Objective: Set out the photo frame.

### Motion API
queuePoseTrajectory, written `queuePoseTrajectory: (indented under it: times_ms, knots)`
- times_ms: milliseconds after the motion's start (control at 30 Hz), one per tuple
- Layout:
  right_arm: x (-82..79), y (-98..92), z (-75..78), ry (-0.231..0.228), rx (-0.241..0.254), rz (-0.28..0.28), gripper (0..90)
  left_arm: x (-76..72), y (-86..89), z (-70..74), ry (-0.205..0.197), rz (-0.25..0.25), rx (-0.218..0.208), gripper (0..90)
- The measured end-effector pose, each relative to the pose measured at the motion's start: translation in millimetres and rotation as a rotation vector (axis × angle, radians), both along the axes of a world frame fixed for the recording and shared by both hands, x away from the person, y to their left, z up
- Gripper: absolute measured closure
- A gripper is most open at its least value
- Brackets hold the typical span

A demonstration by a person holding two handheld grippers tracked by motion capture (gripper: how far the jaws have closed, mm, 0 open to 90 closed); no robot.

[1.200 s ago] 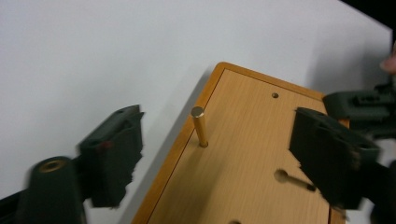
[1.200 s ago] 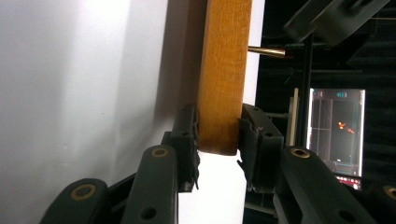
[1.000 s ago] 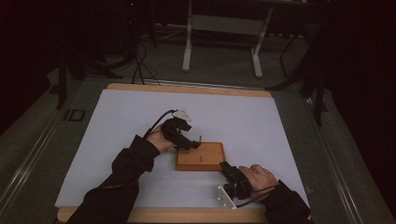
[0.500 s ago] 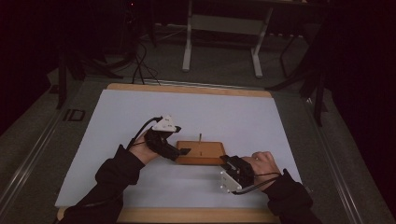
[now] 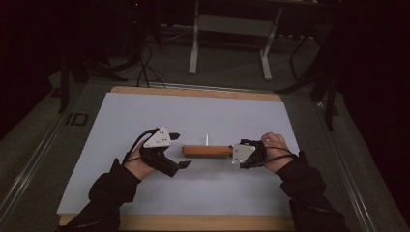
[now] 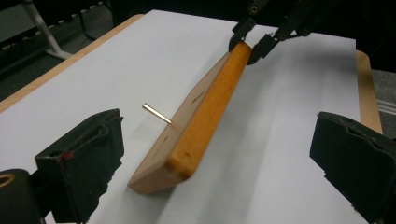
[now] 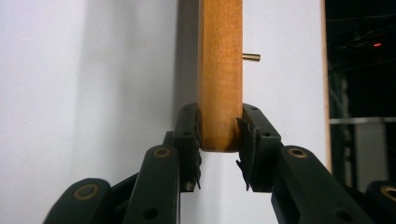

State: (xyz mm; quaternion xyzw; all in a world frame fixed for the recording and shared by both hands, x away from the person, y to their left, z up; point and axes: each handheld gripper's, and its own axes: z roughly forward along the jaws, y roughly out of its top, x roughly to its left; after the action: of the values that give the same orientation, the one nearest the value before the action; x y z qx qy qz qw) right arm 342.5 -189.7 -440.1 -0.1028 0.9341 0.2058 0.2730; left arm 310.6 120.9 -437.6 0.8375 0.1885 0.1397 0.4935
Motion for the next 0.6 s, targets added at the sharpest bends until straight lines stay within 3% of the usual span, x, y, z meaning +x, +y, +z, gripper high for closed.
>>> queuePoseTrajectory:
  times_ms: [67,133,233,267,333,600]
  knots:
    - [4.3,0.0,2.4,0.023,0.002,-0.002,70.2,-0.2,0.3,-0.5,0.002,0.003,0.005,3.5]
    - [18.8,1.7,10.4,0.095,-0.001,-0.011,70.2,-1.1,0.7,-3.5,0.005,-0.001,0.003,3.5]
    - [32.7,2.7,16.5,0.162,-0.003,-0.017,70.2,-2.1,-0.3,-8.1,0.003,-0.001,0.007,3.1]
    - [32.7,2.7,16.5,0.162,-0.003,-0.017,70.2,-2.1,-0.3,-8.1,0.003,-0.001,0.007,3.0]
    - [46.9,4.1,21.9,0.228,-0.008,-0.025,70.1,-2.7,-1.4,-12.2,0.004,0.006,0.012,2.7]
    - [84.3,7.5,30.8,0.382,-0.02,-0.044,69.9,-3.1,2.2,-21.9,0.003,0.021,-0.017,2.6]
